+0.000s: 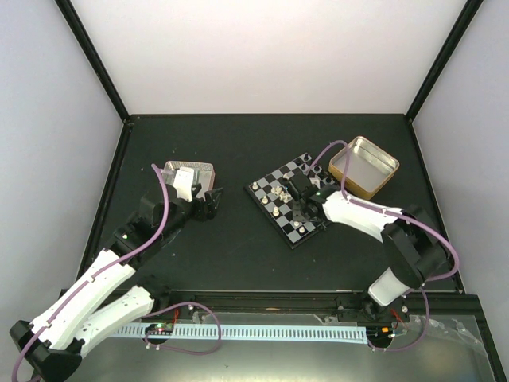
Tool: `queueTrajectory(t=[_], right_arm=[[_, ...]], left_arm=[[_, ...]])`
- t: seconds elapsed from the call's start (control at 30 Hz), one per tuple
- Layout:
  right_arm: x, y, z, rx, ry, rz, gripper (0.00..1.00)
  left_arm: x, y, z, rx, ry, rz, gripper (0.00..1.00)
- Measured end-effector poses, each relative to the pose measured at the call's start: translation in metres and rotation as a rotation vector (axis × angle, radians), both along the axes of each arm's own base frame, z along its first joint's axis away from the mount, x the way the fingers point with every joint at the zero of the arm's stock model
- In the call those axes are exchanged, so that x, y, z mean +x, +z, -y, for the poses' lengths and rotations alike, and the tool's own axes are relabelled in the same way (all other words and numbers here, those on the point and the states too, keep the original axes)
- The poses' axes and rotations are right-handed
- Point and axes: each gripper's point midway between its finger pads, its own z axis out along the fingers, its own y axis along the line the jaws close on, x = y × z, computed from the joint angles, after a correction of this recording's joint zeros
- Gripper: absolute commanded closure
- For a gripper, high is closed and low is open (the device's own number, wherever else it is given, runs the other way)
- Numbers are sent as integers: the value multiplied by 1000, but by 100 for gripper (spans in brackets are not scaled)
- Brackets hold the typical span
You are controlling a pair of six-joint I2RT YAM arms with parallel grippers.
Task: Set up the chess pieces on the board
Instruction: Pick up the chess piece from the chessboard.
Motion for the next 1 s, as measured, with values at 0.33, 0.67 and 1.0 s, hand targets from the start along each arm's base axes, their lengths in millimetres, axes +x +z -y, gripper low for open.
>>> queueTrajectory(t=[0.33,0.67,1.0], right_arm=[[0,-20,1,-15,-3,-48,81],[4,-21,-4,25,-1,-42,80],[11,-24,-9,66,7,-30,84]], left_arm=[[0,0,0,0,0,0,25],[1,-4,2,5,-4,-12,25],[1,-4,2,0,-6,-16,25]])
